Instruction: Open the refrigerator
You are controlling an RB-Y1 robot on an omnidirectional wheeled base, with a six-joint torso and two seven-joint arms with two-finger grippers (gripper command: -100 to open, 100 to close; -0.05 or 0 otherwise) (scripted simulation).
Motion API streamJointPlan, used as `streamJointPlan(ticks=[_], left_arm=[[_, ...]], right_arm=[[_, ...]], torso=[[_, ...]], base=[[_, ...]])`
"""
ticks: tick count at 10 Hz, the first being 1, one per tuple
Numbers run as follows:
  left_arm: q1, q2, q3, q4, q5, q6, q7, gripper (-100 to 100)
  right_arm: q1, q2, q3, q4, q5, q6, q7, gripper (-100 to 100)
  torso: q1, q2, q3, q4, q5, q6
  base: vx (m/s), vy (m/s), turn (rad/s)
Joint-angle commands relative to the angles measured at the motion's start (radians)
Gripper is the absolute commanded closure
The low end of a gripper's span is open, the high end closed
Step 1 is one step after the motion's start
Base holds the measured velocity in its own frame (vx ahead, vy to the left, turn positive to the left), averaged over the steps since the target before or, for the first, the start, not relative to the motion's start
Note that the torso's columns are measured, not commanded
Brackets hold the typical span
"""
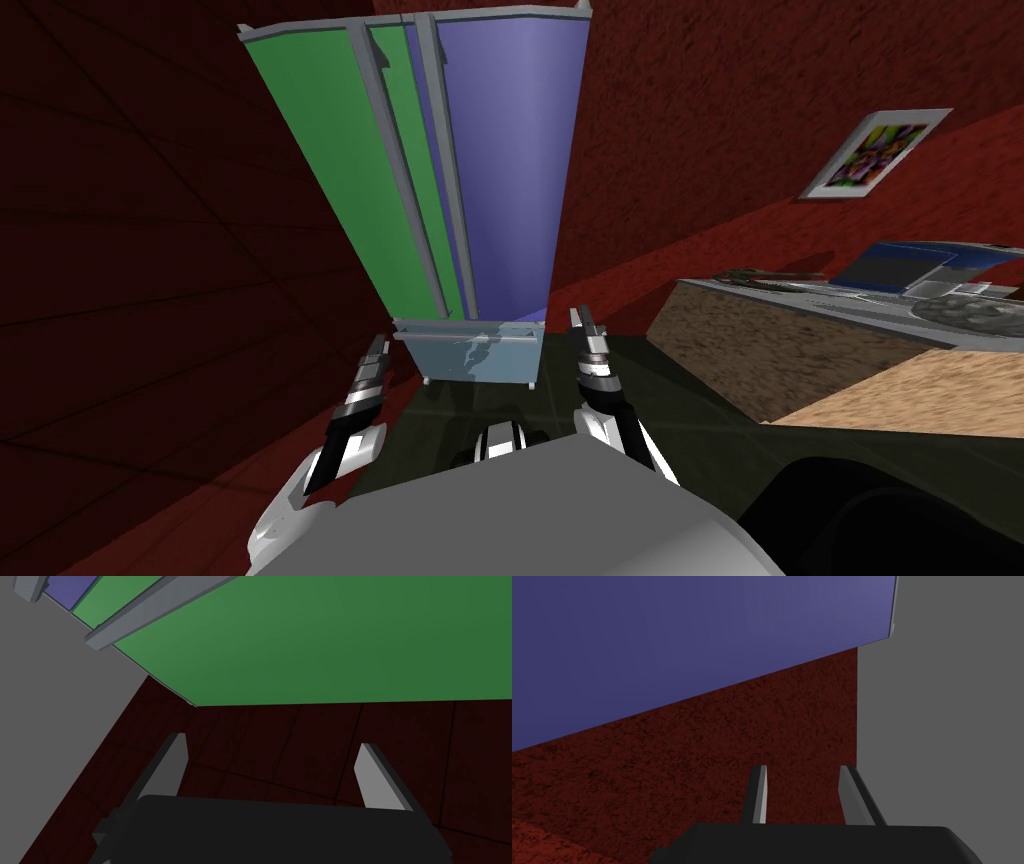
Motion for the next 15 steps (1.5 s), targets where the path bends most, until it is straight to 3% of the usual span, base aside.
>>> streamJointPlan(ticks=[1,15], left_arm=[[-0.036,-0.001,0.01,0.077,0.0,-0.038,-0.021,-100],[-0.186,-0.037,0.026,0.437,-0.022,-0.172,-0.112,-100]], right_arm=[[0.0,0.0,0.0,0.0,0.0,0.0,0.0,0],[0.0,0.0,0.0,0.0,0.0,0.0,0.0,0]], torso=[[0.0,0.0,0.0,0.0,0.0,0.0],[0.0,0.001,0.0,0.0,0.0,0.0]], base=[[0.065,-0.072,0.056],[0.062,-0.093,0.034]])
